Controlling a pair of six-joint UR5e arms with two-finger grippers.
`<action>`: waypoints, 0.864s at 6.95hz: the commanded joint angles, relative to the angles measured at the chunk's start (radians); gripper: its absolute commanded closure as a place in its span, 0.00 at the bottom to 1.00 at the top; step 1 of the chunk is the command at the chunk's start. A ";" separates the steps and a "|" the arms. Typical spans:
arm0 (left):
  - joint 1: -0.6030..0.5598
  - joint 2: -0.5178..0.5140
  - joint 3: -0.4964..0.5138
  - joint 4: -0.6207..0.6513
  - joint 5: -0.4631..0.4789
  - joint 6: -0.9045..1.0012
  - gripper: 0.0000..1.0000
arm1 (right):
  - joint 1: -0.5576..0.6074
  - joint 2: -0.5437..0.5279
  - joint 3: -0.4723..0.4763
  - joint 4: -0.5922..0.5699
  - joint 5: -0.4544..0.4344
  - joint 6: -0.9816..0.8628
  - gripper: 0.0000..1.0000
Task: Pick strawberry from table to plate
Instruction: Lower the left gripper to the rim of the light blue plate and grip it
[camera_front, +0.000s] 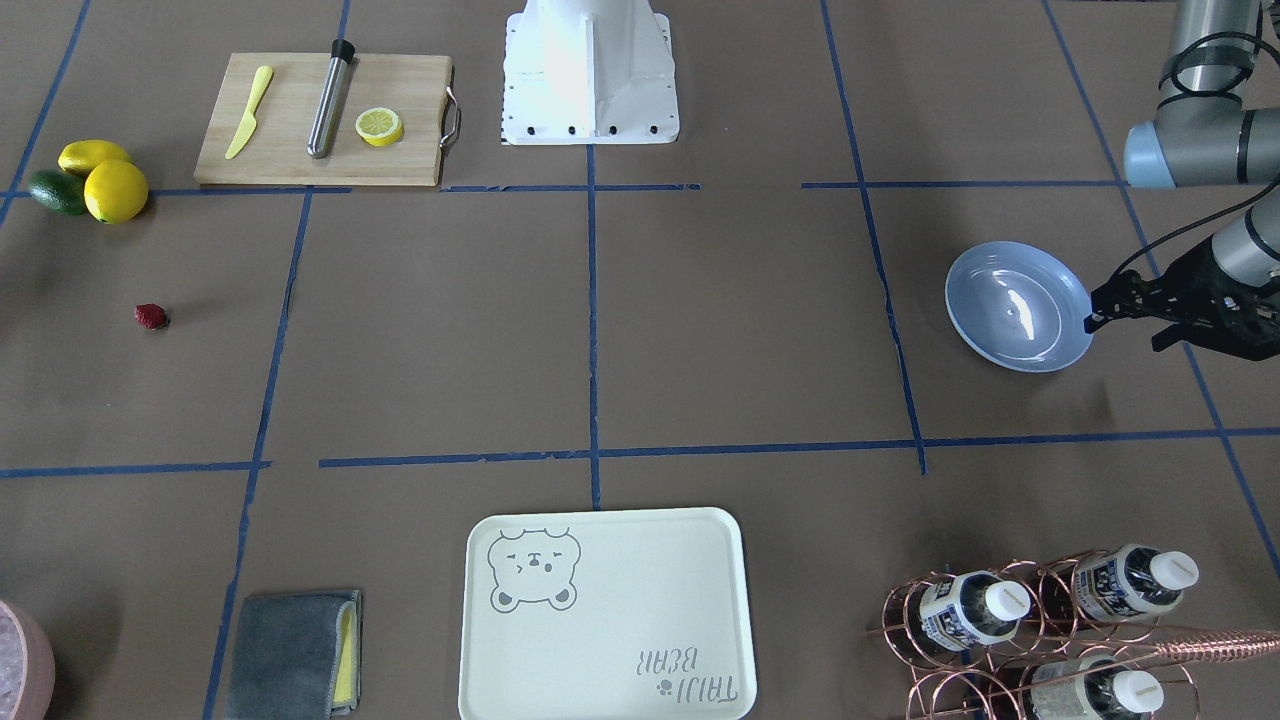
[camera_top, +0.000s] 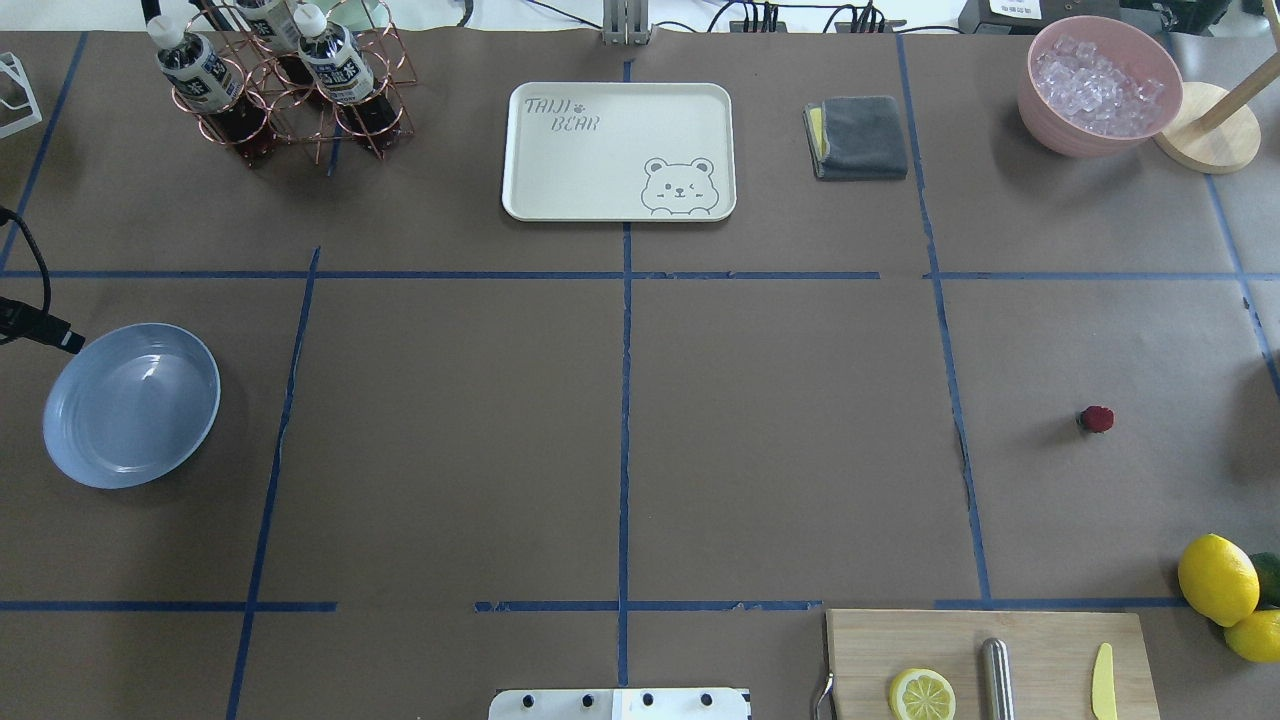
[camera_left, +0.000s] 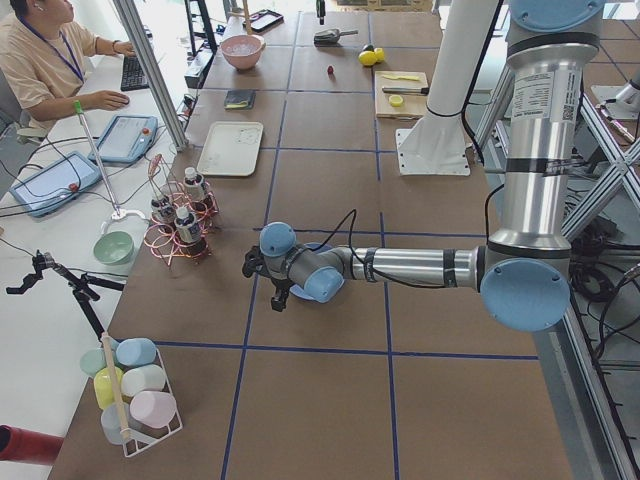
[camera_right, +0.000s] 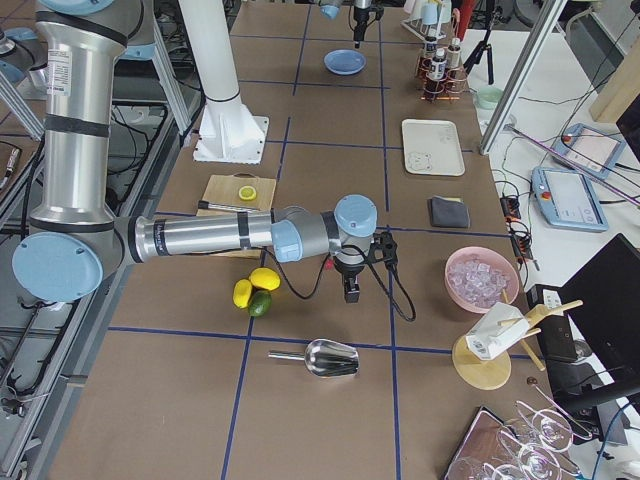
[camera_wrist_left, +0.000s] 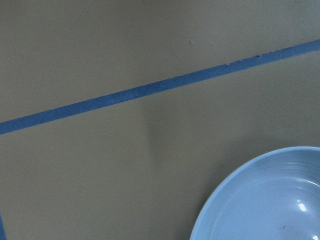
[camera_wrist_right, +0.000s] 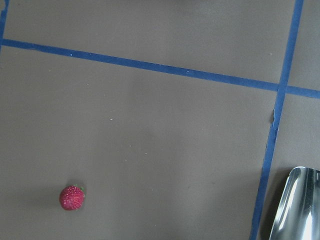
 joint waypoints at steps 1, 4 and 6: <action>0.053 -0.008 0.017 -0.001 0.002 0.003 0.02 | -0.015 0.001 -0.012 -0.002 0.000 0.001 0.00; 0.071 -0.002 0.030 -0.001 0.003 0.008 0.23 | -0.032 0.001 -0.013 -0.002 0.003 0.047 0.00; 0.071 0.003 0.024 0.002 0.003 0.014 0.93 | -0.033 0.002 -0.018 0.000 0.002 0.059 0.00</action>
